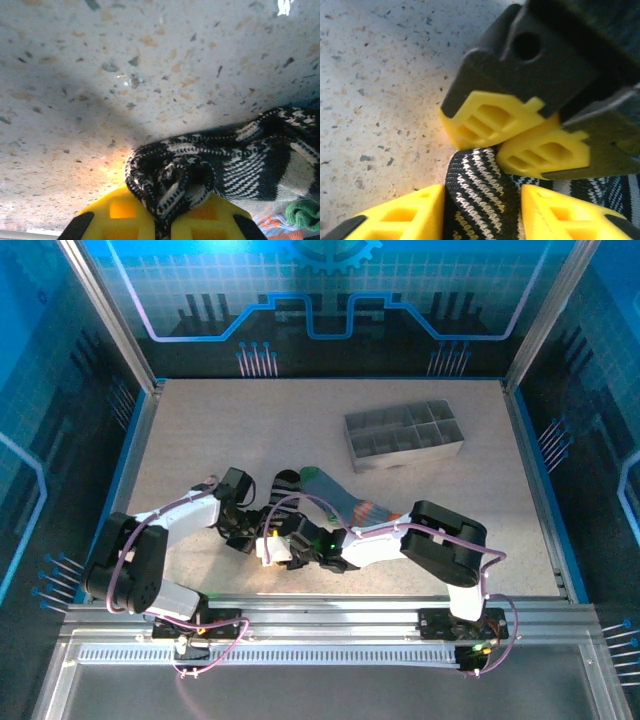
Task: Roll the socks
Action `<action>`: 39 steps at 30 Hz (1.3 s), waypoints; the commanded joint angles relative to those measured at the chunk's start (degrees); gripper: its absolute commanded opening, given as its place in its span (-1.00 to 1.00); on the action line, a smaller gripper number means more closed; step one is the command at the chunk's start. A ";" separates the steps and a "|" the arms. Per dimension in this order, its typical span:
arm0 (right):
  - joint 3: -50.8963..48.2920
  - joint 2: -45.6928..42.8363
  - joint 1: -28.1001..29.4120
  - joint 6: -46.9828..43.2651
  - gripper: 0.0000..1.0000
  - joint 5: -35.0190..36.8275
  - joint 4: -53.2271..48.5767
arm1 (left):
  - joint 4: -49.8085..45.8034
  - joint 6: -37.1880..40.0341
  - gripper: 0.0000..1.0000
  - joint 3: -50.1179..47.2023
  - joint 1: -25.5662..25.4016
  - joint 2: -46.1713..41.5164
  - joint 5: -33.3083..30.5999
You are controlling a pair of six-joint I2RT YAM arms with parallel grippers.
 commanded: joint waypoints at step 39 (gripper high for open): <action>18.24 17.57 -15.76 29.16 -1.00 -50.12 -29.71 | 11.08 -3.30 0.08 -16.13 3.84 -28.70 -0.24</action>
